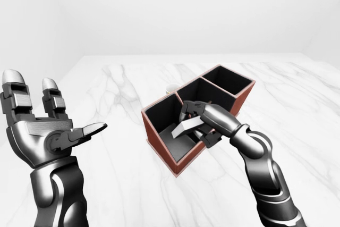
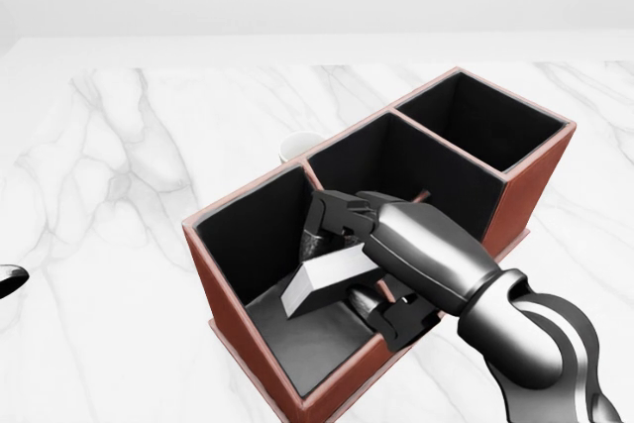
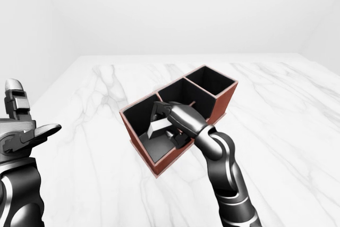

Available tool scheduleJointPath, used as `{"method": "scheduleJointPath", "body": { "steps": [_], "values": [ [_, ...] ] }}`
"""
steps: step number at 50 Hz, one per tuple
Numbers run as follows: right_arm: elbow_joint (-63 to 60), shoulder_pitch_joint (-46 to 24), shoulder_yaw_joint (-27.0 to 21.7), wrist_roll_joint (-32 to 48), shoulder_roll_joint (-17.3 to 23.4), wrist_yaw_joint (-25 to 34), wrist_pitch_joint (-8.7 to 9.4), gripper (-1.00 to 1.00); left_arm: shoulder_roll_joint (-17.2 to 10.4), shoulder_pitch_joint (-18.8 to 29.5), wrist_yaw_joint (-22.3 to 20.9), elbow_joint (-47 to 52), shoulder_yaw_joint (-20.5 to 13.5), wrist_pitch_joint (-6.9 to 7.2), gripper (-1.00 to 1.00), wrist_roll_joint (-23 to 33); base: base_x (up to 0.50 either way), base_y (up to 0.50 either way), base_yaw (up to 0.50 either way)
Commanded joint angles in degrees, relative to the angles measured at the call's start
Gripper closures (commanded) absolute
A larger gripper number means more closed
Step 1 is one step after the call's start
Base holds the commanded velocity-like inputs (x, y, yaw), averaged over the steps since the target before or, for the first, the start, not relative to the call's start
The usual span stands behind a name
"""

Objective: Pick up the book and place it in the left compartment of the caddy.

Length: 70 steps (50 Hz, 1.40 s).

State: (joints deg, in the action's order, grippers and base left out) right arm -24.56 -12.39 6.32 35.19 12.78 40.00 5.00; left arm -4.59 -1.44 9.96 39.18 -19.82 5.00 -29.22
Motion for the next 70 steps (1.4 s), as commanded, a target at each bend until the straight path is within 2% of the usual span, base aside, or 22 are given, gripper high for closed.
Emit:
{"method": "scheduleJointPath", "body": {
  "steps": [1,36,70],
  "values": [
    [3.9,-0.1,-0.4,-1.8,-1.2,0.0,0.00,1.00,0.2,1.1,0.9,-4.9,0.6,0.00,-1.00,0.9,0.00,0.00,0.00],
    [8.1,0.0,1.3,2.6,-4.6,0.0,0.00,1.00,0.0,1.2,1.2,-4.4,0.1,0.00,-1.00,0.4,0.00,0.00,0.00],
    [9.3,-0.1,1.5,4.1,-5.7,0.0,0.00,1.00,0.1,1.2,1.3,-4.1,0.3,0.00,-1.00,0.5,0.00,0.00,0.00]
  ]
}}
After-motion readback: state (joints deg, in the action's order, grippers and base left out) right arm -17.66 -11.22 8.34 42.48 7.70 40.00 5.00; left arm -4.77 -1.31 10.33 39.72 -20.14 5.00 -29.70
